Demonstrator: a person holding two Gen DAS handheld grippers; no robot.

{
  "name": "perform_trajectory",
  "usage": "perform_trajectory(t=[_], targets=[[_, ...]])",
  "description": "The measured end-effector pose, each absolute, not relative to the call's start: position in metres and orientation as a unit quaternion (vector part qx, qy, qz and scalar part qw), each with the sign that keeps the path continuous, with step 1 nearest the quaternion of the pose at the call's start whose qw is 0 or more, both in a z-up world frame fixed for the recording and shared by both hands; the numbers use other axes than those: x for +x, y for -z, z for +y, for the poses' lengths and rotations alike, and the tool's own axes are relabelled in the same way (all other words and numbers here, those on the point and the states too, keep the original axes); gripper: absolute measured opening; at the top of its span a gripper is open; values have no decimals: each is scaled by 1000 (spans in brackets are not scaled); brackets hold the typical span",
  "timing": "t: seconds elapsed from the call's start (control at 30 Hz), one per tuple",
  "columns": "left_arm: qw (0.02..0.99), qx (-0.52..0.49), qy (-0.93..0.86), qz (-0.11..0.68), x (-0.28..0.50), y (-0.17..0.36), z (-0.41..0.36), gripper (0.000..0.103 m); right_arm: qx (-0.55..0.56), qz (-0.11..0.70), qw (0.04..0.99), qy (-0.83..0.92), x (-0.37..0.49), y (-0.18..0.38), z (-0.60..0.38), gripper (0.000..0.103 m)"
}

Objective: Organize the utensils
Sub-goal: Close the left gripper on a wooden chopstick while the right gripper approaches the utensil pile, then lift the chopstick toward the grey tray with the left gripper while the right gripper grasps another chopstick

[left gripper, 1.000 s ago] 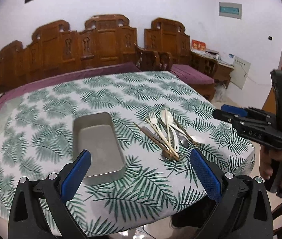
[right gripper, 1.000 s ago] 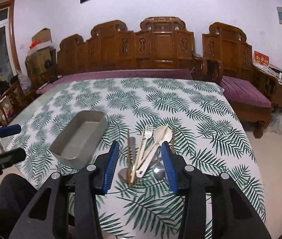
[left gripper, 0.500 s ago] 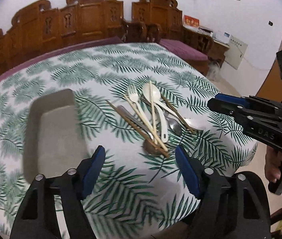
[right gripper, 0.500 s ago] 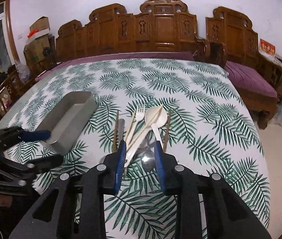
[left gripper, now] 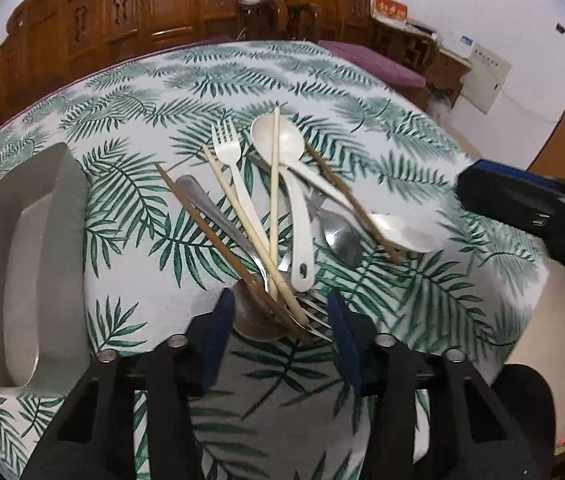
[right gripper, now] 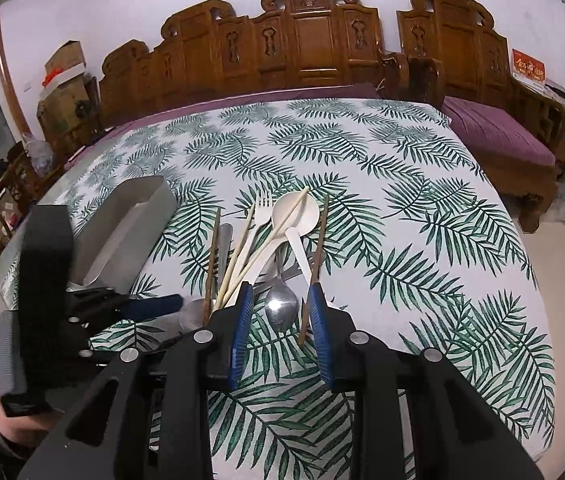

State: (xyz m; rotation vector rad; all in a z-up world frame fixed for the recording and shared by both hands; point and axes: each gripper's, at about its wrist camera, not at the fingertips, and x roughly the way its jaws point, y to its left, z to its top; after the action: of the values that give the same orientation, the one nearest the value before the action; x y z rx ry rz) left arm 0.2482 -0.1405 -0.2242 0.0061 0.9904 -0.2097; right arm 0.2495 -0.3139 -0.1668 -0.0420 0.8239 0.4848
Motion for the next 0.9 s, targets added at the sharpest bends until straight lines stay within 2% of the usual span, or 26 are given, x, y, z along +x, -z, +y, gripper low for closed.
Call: perform_trajectory(t=[0.27, 0.6, 0.9], targets=[[871, -12, 103, 479, 251, 227, -128, 10, -21, 399, 886, -233, 251, 169, -312, 31], [882, -15, 97, 461, 236, 212, -108, 4, -32, 396, 886, -238, 247, 167, -306, 31], [894, -35, 113, 432, 216, 192, -81, 4, -50, 401, 881, -247, 241, 175, -286, 31]])
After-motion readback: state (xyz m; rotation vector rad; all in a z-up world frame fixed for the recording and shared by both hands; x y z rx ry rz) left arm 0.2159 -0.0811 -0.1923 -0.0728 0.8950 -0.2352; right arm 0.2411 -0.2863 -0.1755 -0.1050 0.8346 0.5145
